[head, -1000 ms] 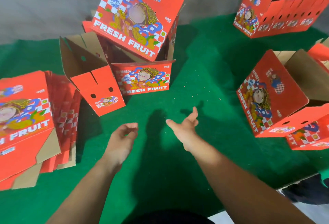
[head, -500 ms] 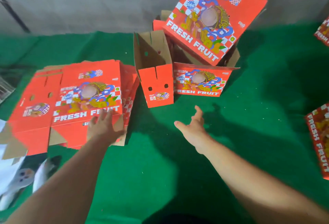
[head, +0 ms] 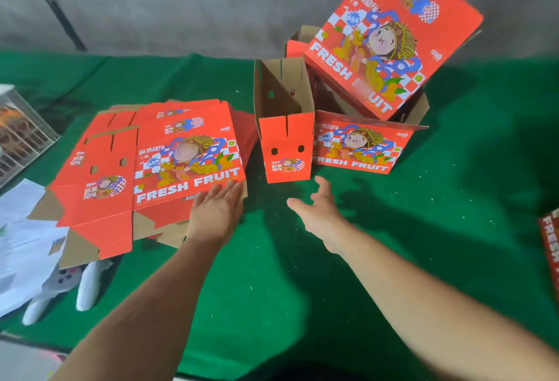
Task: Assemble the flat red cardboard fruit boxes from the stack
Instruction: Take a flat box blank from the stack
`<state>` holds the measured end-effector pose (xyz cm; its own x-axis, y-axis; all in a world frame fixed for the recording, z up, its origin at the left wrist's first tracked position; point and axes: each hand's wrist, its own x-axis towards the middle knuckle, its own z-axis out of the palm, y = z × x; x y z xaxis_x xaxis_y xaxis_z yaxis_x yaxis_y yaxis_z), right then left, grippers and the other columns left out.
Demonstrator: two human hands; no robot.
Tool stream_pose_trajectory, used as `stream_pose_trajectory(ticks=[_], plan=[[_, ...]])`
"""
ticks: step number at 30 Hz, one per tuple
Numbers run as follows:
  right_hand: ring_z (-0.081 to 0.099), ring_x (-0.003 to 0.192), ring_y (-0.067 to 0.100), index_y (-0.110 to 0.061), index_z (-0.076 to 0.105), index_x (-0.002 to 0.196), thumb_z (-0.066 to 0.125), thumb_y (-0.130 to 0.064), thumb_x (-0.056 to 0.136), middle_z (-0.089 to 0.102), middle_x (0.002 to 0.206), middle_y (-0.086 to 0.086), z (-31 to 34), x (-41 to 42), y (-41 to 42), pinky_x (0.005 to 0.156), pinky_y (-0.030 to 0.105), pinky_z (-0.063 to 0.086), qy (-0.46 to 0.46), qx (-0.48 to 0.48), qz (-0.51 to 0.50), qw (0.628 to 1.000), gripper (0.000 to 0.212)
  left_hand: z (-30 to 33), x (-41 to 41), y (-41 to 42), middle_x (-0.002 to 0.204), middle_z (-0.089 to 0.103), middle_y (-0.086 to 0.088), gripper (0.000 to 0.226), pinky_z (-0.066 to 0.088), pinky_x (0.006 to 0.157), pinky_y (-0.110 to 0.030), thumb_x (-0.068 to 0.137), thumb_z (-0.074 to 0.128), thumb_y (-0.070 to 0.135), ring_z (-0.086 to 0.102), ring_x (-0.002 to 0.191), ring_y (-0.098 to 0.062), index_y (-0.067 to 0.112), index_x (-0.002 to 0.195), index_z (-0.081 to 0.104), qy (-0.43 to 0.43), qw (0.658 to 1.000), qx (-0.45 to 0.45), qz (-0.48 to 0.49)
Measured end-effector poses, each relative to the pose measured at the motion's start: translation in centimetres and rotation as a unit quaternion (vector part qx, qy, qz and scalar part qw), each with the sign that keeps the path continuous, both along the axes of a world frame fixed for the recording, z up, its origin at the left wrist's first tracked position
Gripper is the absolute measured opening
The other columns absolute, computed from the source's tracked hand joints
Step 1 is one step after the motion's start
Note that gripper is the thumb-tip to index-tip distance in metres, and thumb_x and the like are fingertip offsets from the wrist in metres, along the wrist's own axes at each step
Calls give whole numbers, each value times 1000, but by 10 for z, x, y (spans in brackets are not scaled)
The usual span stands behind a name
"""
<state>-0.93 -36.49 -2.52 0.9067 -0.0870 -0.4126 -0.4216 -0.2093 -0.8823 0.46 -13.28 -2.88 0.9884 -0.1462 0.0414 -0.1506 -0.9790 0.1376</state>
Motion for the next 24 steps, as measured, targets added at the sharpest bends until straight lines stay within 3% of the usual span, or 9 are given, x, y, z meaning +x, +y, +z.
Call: stream_pose_trajectory(ticks=[4,7,9,12,14,16,18,21,24], plan=[[63,115,22,-36,47,138,64,-51,98,57,136,0,21,1,13,97,44,53,47,142,39,988,46,22,-27,-40,132,71,-7,34,57,96,-47,101,64,13,69,120,-29,15,134,68,-173,979,-105,-37],[73,96,22,-26,69,114,63,-50,99,76,111,3,42,14,16,85,38,58,64,247,38,966,29,33,-59,-76,133,71,-4,35,59,94,-47,97,70,12,69,120,-28,15,133,70,-218,962,-154,-53],[74,85,21,-22,72,110,66,-32,100,78,102,4,51,23,11,71,31,57,29,230,34,972,16,32,-75,-91,134,70,-2,36,59,92,-43,96,70,13,70,119,-28,17,131,70,-229,954,-181,-74],[75,96,26,-13,71,116,60,-6,101,79,105,8,53,27,-2,83,37,60,-59,123,41,990,20,22,-94,-98,141,66,5,29,53,104,-41,104,57,33,61,131,-23,26,131,68,-188,944,-227,-147],[76,89,19,-19,72,110,56,-1,101,80,100,3,50,23,-15,76,32,60,-88,126,38,987,25,15,-97,-83,146,60,11,28,44,112,-41,108,47,43,52,140,-13,33,127,65,-125,930,-294,-180],[75,82,17,-22,72,108,55,3,99,79,97,2,45,17,-36,70,30,58,-109,143,18,984,31,5,-89,-55,149,58,3,30,42,110,-42,104,52,40,53,137,-17,28,129,65,-148,932,-314,-104],[74,83,20,-21,72,114,56,3,98,79,101,5,42,9,-66,72,32,59,-121,176,-16,977,33,-5,-71,-22,156,49,-15,50,36,114,-48,99,55,42,47,141,-34,14,140,59,-159,943,-277,91],[76,94,24,-21,69,128,61,-5,96,77,115,10,33,-7,-117,77,36,62,-106,237,-59,964,36,-9,-57,12,162,35,-22,74,24,122,-53,100,63,42,34,148,-41,10,159,34,-32,892,-322,315],[76,98,28,-26,69,131,65,-17,90,75,123,13,26,-30,-160,83,45,57,-74,235,-89,965,42,-8,-50,11,107,70,9,37,48,96,-37,106,57,33,64,105,-22,14,138,55,34,815,-518,257]])
